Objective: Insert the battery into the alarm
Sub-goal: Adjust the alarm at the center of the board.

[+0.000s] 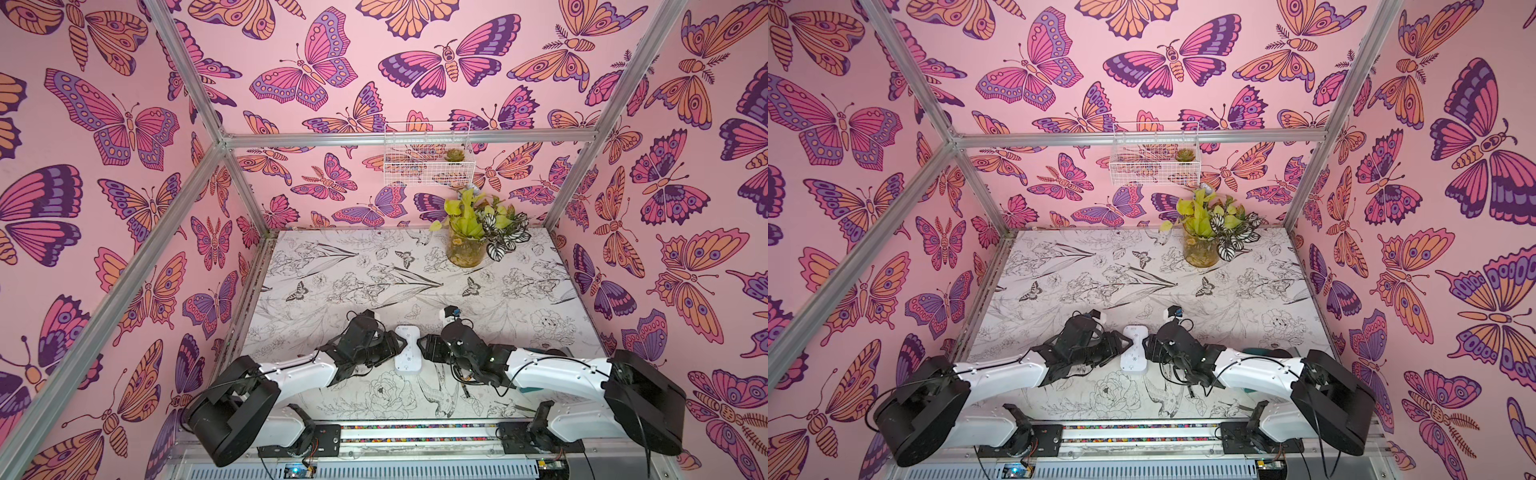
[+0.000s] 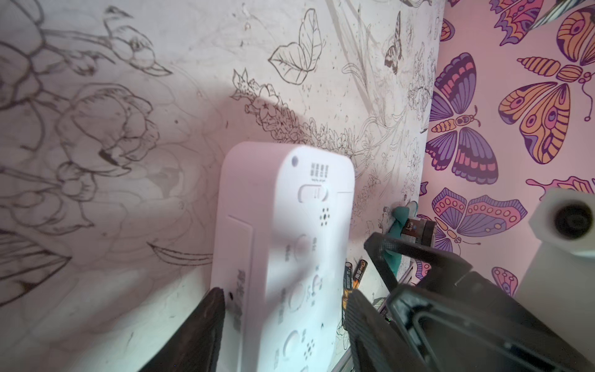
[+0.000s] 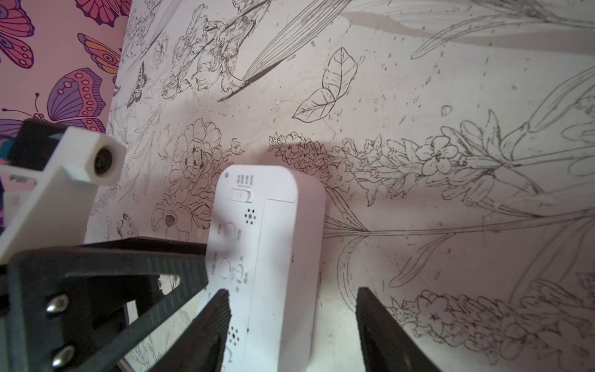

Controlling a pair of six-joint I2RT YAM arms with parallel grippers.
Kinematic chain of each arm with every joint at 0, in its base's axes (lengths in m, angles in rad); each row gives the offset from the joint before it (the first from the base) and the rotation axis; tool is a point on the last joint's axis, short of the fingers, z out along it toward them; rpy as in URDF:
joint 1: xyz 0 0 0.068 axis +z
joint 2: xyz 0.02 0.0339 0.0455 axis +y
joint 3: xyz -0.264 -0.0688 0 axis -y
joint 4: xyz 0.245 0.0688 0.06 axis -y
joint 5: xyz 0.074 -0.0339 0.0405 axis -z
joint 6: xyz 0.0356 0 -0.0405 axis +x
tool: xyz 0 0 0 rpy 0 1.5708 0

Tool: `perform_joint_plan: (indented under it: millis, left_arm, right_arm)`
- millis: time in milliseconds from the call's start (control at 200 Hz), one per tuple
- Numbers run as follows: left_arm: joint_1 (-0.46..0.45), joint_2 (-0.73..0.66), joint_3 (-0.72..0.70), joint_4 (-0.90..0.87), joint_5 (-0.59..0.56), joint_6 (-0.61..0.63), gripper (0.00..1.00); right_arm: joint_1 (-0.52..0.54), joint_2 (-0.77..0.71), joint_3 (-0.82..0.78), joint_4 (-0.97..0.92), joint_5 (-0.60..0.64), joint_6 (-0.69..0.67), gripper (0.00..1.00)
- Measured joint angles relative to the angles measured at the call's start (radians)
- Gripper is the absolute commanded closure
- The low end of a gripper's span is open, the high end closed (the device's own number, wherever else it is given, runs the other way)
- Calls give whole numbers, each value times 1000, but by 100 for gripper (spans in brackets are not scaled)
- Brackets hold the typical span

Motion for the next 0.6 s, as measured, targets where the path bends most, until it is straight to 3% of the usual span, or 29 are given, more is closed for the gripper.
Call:
perform_joint_plan:
  millis: [190, 601]
  left_arm:
    - [0, -60, -16, -19, -35, 2, 41]
    - [0, 26, -13, -23, -25, 11, 44]
  right_arm:
    - [-19, 66, 0, 59, -67, 1, 36]
    - [-46, 131, 0, 117, -127, 11, 43]
